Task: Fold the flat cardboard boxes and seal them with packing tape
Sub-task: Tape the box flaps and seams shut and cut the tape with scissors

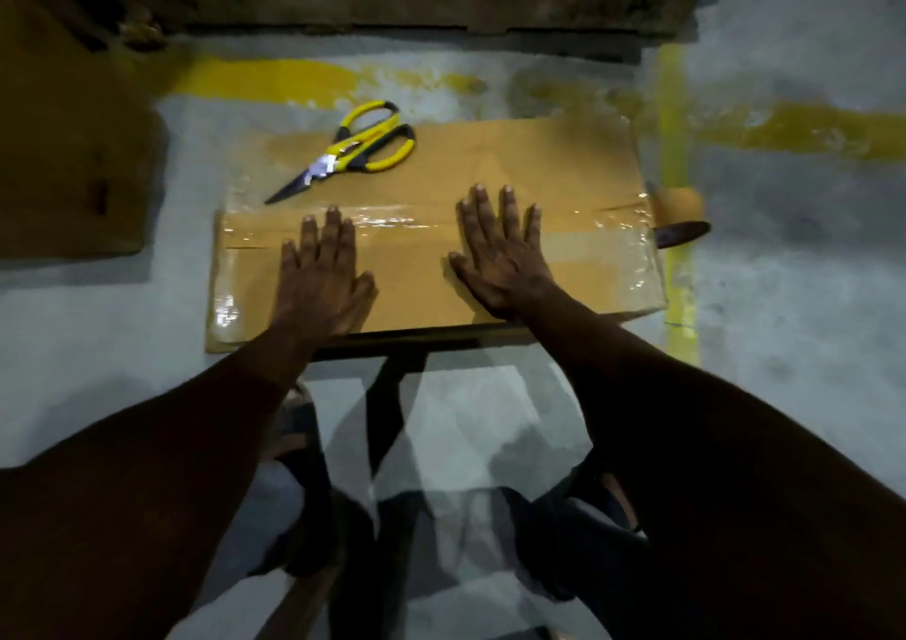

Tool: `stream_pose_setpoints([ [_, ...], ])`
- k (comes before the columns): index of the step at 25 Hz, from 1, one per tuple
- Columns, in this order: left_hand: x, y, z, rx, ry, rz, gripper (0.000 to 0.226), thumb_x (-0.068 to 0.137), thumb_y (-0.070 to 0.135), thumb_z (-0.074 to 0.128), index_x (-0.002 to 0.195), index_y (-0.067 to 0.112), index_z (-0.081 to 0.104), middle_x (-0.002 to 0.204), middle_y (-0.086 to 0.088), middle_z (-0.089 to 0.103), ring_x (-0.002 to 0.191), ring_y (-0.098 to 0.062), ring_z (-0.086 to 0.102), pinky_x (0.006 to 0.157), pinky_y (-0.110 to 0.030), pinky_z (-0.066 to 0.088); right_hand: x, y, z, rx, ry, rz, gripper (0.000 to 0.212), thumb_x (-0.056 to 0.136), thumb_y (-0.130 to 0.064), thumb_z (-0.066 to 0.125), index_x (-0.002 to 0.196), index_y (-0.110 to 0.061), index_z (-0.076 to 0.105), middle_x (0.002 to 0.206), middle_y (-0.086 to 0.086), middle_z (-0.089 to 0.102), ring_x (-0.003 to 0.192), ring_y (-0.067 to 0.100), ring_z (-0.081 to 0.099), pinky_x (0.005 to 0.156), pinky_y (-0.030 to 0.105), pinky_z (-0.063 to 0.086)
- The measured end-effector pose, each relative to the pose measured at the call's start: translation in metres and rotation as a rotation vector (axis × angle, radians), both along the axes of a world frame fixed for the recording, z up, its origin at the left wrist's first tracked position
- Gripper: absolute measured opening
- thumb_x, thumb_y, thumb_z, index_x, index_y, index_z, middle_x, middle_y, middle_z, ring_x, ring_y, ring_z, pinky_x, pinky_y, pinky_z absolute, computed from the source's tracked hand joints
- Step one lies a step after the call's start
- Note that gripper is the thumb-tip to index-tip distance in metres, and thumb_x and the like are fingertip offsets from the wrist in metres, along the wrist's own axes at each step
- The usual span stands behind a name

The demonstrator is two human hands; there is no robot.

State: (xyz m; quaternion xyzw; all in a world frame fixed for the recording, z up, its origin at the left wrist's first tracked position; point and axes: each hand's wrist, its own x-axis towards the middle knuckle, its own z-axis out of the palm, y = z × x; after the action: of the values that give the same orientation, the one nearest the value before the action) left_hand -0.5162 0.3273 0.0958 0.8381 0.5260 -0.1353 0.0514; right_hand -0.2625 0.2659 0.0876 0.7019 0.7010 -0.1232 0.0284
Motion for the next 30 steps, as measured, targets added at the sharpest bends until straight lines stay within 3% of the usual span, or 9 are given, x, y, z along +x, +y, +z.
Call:
stream_pose_setpoints([
  [3,-0.052,0.012,0.01,-0.033,0.008,0.146,0.076,0.095,0.049,0.031,0.153,0.006,0.008,0.161,-0.019,0.0,0.146,-0.042,0.004,0.115,-0.06,0.01,-0.062,0.031,0.005,0.048,0.036,0.116,0.072,0.1,-0.054,0.021,0.157,-0.016,0.003,0.164,0.014,-0.006,0.149,0.042,-0.004,0.112,0.07,0.005],
  [7,-0.057,0.014,0.013,-0.039,-0.03,0.199,0.08,0.095,0.047,0.039,0.153,0.005,0.004,0.159,-0.023,-0.004,0.146,-0.045,-0.001,0.115,-0.059,0.004,-0.1,0.107,0.027,0.113,-0.032,0.066,0.067,0.098,-0.03,0.036,0.157,-0.018,0.008,0.164,0.017,0.0,0.149,0.042,0.003,0.11,0.07,0.009],
  [11,-0.052,0.012,0.015,-0.044,-0.062,0.197,0.078,0.096,0.045,0.037,0.153,0.005,0.002,0.158,-0.026,-0.006,0.143,-0.05,-0.003,0.114,-0.061,0.005,-0.081,0.14,0.042,-0.041,-0.117,0.077,0.068,0.096,-0.025,0.044,0.156,-0.025,0.011,0.164,0.01,0.008,0.15,0.037,0.005,0.11,0.072,0.007],
  [14,-0.032,0.013,0.015,-0.052,-0.07,0.152,0.077,0.097,0.044,0.037,0.154,0.007,0.001,0.159,-0.024,-0.009,0.144,-0.048,-0.005,0.112,-0.065,0.006,-0.062,0.124,0.053,0.009,-0.225,0.078,0.066,0.088,-0.023,0.061,0.146,-0.022,0.029,0.144,0.014,0.038,0.131,0.039,0.038,0.102,0.059,0.032],
  [16,-0.006,0.011,0.016,-0.049,-0.063,0.07,0.076,0.096,0.043,0.038,0.154,0.009,0.003,0.159,-0.022,-0.008,0.145,-0.047,-0.003,0.11,-0.067,0.008,-0.05,0.108,0.057,0.012,-0.132,-0.032,0.053,0.092,-0.018,0.055,0.141,-0.016,0.035,0.133,0.015,0.047,0.117,0.038,0.051,0.09,0.047,0.043],
  [18,0.029,0.004,0.015,-0.048,-0.054,-0.056,0.075,0.095,0.041,0.041,0.154,0.009,0.007,0.16,-0.022,-0.005,0.145,-0.047,0.0,0.111,-0.065,0.01,-0.026,0.089,0.063,-0.049,-0.011,-0.173,0.051,0.092,-0.02,0.054,0.138,-0.009,0.036,0.129,0.016,0.05,0.114,0.038,0.056,0.087,0.044,0.047],
  [22,0.112,-0.018,0.011,-0.045,-0.05,-0.279,0.073,0.095,0.042,0.038,0.154,0.013,0.007,0.161,-0.017,-0.006,0.146,-0.045,-0.001,0.113,-0.063,0.01,0.061,0.038,0.082,-0.243,0.001,-0.261,0.058,0.076,-0.027,0.079,0.125,-0.008,0.053,0.121,0.014,0.06,0.113,0.033,0.058,0.08,0.034,0.047],
  [26,0.205,-0.027,0.008,-0.053,-0.114,-0.455,0.073,0.096,0.043,0.036,0.154,0.009,0.008,0.162,-0.01,-0.005,0.147,-0.04,-0.002,0.114,-0.061,0.008,0.137,-0.01,0.081,-0.255,0.131,-0.405,0.033,0.075,-0.026,0.075,0.098,-0.008,0.061,0.102,0.02,0.064,0.099,0.036,0.063,0.066,0.029,0.037],
  [30,0.238,-0.028,0.0,-0.03,-0.149,-0.491,0.074,0.091,0.042,0.027,0.153,0.006,0.011,0.163,-0.008,0.0,0.148,-0.035,-0.002,0.116,-0.059,0.004,0.15,-0.028,0.071,-0.11,0.187,-0.528,0.051,0.079,-0.035,0.073,0.119,-0.009,0.056,0.114,0.017,0.06,0.108,0.034,0.058,0.071,0.029,0.03],
])
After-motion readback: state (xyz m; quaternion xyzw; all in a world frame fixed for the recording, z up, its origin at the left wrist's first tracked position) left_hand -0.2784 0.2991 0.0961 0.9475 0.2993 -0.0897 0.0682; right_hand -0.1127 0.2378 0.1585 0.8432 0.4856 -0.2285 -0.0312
